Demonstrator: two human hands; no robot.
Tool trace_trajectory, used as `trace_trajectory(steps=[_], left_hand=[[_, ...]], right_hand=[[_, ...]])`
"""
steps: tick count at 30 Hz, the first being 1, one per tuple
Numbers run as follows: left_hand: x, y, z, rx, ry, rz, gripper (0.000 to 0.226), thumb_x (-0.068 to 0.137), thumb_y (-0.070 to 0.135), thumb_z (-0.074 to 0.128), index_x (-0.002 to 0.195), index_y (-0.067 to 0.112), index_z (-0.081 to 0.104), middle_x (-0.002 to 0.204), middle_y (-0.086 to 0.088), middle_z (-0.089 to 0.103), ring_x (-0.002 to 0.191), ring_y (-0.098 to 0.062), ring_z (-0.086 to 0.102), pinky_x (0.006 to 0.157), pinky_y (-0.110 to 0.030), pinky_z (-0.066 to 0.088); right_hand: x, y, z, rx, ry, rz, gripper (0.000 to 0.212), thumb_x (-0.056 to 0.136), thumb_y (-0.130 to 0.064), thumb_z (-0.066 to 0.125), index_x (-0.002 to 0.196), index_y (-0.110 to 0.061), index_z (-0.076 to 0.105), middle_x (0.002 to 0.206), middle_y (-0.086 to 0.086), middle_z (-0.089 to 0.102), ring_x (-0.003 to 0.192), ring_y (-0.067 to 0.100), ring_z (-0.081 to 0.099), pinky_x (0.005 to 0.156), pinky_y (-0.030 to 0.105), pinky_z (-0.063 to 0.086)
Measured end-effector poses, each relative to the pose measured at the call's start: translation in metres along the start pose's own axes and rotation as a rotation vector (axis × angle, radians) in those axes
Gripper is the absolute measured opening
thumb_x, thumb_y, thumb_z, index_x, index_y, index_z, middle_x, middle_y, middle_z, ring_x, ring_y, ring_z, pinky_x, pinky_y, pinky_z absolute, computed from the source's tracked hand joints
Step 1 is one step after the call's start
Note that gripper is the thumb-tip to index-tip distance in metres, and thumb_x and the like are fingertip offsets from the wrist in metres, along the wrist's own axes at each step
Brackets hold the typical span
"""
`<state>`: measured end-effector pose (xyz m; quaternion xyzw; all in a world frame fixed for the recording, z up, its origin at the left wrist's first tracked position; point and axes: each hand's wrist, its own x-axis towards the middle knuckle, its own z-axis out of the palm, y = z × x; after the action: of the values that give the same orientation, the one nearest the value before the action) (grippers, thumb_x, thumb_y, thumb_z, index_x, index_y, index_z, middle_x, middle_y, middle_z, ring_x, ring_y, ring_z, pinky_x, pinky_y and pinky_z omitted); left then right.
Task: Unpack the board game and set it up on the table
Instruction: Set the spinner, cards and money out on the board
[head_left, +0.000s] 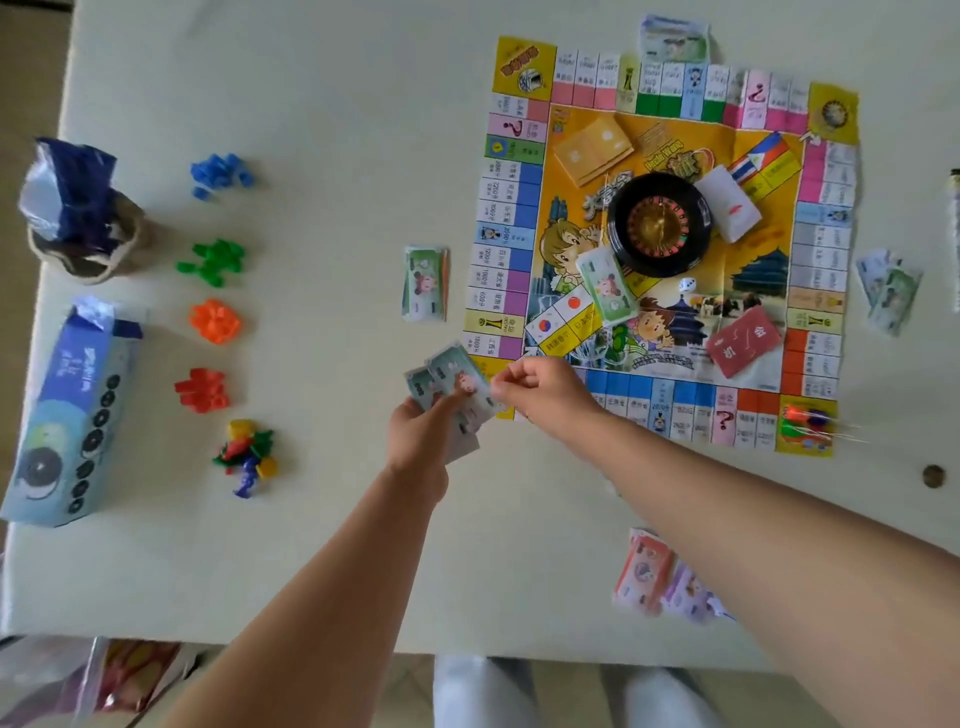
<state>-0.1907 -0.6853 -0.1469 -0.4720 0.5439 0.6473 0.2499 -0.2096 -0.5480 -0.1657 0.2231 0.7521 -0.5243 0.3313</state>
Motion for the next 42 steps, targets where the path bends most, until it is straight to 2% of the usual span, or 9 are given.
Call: trace_trajectory(steps=[6,12,15,18,23,25,28,31,42], left_hand=[[0.048,0.06,-0.029,0.061,0.064,0.094,0.013,0.08,0.01,0.074,0.09,0.014,0.066,0.083,-0.006,0.068,0.067,-0.017,0.063,0.053,-0.022,0.05],[0.079,0.09,-0.037,-0.041,0.015,0.078,0.022,0.09,-0.002,0.042,0.092,0.01,0.061,0.076,-0.008,0.066,0.059,-0.021,0.058,0.064,-0.031,0.053],[0.083,0.087,-0.042,0.024,-0.001,0.106,0.027,0.088,-0.009,0.043,0.09,0.01,0.063,0.079,-0.006,0.068,0.063,-0.019,0.062,0.067,-0.032,0.056],[0.083,0.086,-0.045,0.107,-0.018,0.124,0.023,0.087,-0.007,0.051,0.087,0.011,0.064,0.082,-0.006,0.071,0.066,-0.018,0.065,0.068,-0.032,0.058],[0.076,0.09,-0.034,0.222,-0.074,0.138,0.017,0.084,-0.001,0.063,0.084,0.015,0.066,0.078,-0.007,0.07,0.067,-0.019,0.064,0.062,-0.03,0.056],[0.072,0.091,-0.023,0.255,-0.096,0.157,0.015,0.081,0.004,0.07,0.083,0.018,0.066,0.075,-0.004,0.069,0.065,-0.017,0.063,0.058,-0.025,0.053],[0.065,0.094,-0.004,0.26,-0.129,0.152,0.015,0.079,0.01,0.076,0.082,0.02,0.065,0.074,-0.003,0.067,0.058,-0.009,0.064,0.049,-0.022,0.05],[0.061,0.1,0.019,0.27,-0.147,0.153,0.016,0.078,0.011,0.077,0.085,0.018,0.064,0.076,-0.003,0.068,0.056,-0.007,0.064,0.041,-0.018,0.047],[0.061,0.109,0.136,0.34,-0.25,0.078,0.014,0.079,0.016,0.075,0.088,0.017,0.064,0.077,-0.008,0.069,0.07,-0.022,0.064,0.067,-0.039,0.055]], right_hand=[[0.04,-0.049,0.039,-0.038,-0.003,-0.012,0.013,0.083,-0.016,0.072,0.095,-0.012,0.068,0.076,0.001,0.066,0.061,0.008,0.057,0.06,0.021,0.047],[0.082,-0.072,0.046,-0.02,0.251,-0.003,0.014,0.082,-0.012,0.072,0.076,-0.019,0.061,0.081,0.003,0.069,0.065,0.01,0.059,0.067,0.03,0.053],[0.092,-0.071,0.048,-0.15,0.325,0.064,0.019,0.082,-0.018,0.071,0.071,-0.023,0.057,0.088,0.003,0.071,0.078,0.02,0.066,0.078,0.038,0.056],[0.089,-0.071,0.046,-0.342,0.401,0.055,0.011,0.086,-0.028,0.067,0.083,-0.019,0.063,0.092,-0.001,0.068,0.087,0.018,0.063,0.078,0.032,0.053],[0.074,-0.077,0.038,-0.013,0.081,-0.018,0.026,0.088,-0.041,0.064,0.101,-0.018,0.063,0.083,-0.006,0.06,0.067,0.009,0.055,0.059,0.023,0.045],[0.073,-0.077,0.031,-0.001,-0.002,-0.044,0.02,0.087,-0.033,0.067,0.097,-0.015,0.064,0.081,-0.002,0.062,0.063,0.008,0.053,0.057,0.021,0.045],[0.077,-0.076,0.015,-0.02,0.047,-0.072,0.015,0.085,-0.023,0.071,0.089,-0.01,0.065,0.078,0.001,0.062,0.068,0.011,0.054,0.068,0.031,0.05],[0.081,-0.077,-0.01,0.029,0.054,-0.078,0.013,0.086,-0.019,0.069,0.092,-0.009,0.064,0.076,0.0,0.06,0.065,0.01,0.055,0.06,0.023,0.048],[0.102,-0.067,-0.132,0.092,0.083,-0.11,0.021,0.087,-0.016,0.07,0.105,-0.01,0.06,0.07,-0.001,0.063,0.049,0.002,0.053,0.052,0.015,0.044]])
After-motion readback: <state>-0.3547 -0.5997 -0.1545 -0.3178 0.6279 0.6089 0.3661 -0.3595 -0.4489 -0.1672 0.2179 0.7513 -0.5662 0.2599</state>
